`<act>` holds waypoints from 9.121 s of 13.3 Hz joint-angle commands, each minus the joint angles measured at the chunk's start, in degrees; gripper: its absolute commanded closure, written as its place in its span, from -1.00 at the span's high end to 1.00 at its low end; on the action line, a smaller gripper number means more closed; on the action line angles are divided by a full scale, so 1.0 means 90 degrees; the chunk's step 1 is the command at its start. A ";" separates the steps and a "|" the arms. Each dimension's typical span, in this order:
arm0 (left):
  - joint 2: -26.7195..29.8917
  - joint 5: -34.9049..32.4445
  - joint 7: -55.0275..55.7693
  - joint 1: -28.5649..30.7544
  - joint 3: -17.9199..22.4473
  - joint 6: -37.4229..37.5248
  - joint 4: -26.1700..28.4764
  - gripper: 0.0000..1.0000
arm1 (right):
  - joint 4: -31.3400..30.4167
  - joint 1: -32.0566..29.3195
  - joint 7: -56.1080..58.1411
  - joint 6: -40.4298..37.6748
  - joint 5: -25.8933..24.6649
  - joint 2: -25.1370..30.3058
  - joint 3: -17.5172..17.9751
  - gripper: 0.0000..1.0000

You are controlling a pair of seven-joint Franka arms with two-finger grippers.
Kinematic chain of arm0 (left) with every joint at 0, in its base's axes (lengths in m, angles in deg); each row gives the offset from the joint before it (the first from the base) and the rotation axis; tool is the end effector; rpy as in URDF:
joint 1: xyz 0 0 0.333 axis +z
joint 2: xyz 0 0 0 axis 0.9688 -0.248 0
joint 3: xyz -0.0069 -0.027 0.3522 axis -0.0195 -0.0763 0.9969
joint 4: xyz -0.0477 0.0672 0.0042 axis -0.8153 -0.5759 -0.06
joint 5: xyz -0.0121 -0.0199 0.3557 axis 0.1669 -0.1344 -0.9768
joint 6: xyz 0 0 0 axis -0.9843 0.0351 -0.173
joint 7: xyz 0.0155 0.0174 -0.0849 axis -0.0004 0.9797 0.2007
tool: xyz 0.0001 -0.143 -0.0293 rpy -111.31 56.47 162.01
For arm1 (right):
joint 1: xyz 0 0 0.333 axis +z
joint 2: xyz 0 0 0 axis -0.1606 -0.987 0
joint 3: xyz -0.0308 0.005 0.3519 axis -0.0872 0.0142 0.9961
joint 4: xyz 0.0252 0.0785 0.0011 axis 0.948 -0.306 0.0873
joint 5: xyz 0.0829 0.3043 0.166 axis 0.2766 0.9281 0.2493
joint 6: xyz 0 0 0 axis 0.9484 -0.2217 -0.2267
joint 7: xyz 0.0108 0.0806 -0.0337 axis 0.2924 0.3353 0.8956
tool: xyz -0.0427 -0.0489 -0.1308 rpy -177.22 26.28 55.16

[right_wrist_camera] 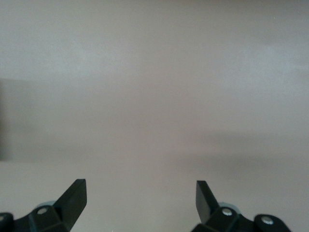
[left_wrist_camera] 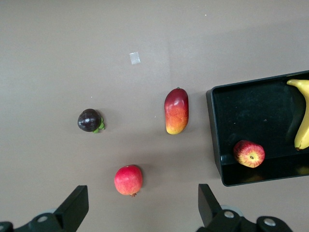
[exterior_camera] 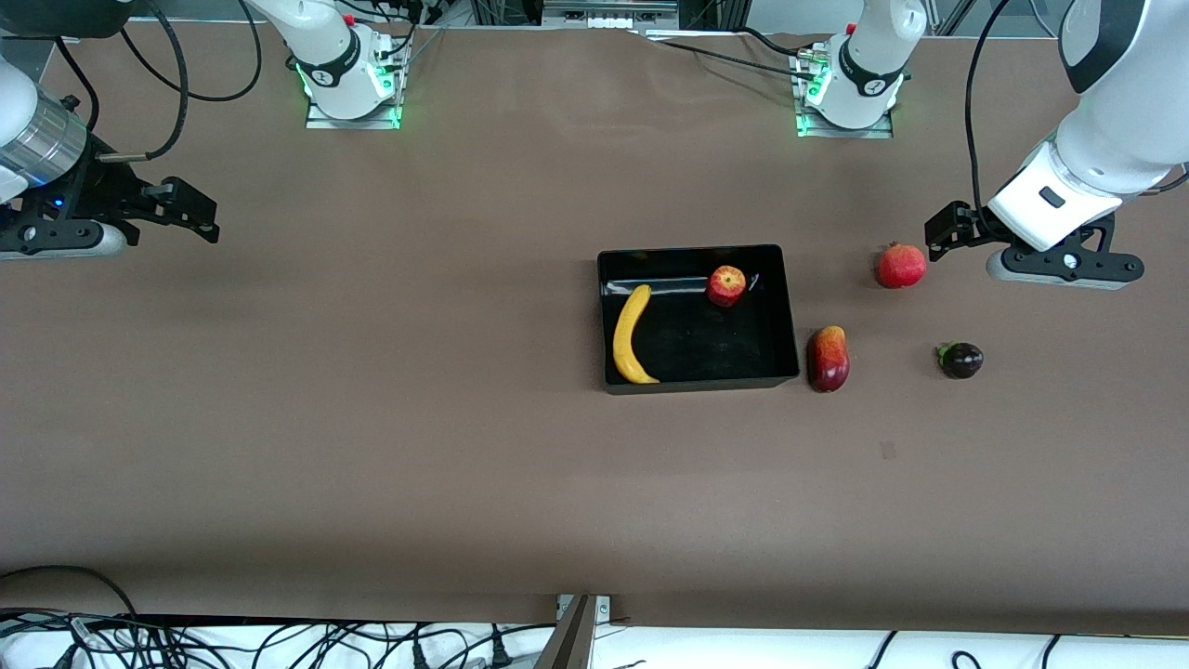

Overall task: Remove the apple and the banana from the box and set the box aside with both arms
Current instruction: 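Move the left gripper toward the red apple in the black tray, then lower the left gripper into the tray and grasp the red apple, then lift the apple out of the tray and carry it beside the mango, then lower the apple onto the table and open the left gripper, then move the left gripper over the yellow banana in the tray, then lower the left gripper and grasp the banana, then lift the banana out of the tray and lower it beside the mango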

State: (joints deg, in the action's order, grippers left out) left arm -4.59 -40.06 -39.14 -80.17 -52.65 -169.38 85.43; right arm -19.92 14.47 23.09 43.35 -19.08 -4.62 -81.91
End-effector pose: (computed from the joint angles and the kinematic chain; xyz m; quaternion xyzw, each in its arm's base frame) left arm 0.5185 -0.0625 0.5567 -0.9986 0.0452 0.0138 0.0228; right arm 0.5184 0.0418 0.5878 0.9997 0.0245 -0.0030 0.0033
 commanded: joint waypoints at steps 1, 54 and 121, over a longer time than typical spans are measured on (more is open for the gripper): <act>-0.0099 0.0034 -0.0097 -0.0024 0.0017 0.0174 -0.0221 1.00 | 0.0092 -0.0014 0.0039 -0.0030 -0.0037 -0.0030 0.0009 1.00; -0.1720 -0.0738 -0.0917 0.1411 -0.1936 -0.1755 0.2665 -0.31 | 0.0160 -0.0034 -0.0010 0.0436 -0.0086 -0.0225 0.0009 1.00; -0.3292 -0.1348 0.0014 0.1311 -0.2170 0.0408 -0.1159 -1.00 | 0.0160 0.0005 -0.0039 0.0468 -0.0115 -0.0215 0.0019 1.00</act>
State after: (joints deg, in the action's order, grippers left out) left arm -34.14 -46.64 -33.54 -71.62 -71.52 -166.74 74.10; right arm -19.26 14.51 23.02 48.21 -19.66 -6.62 -81.89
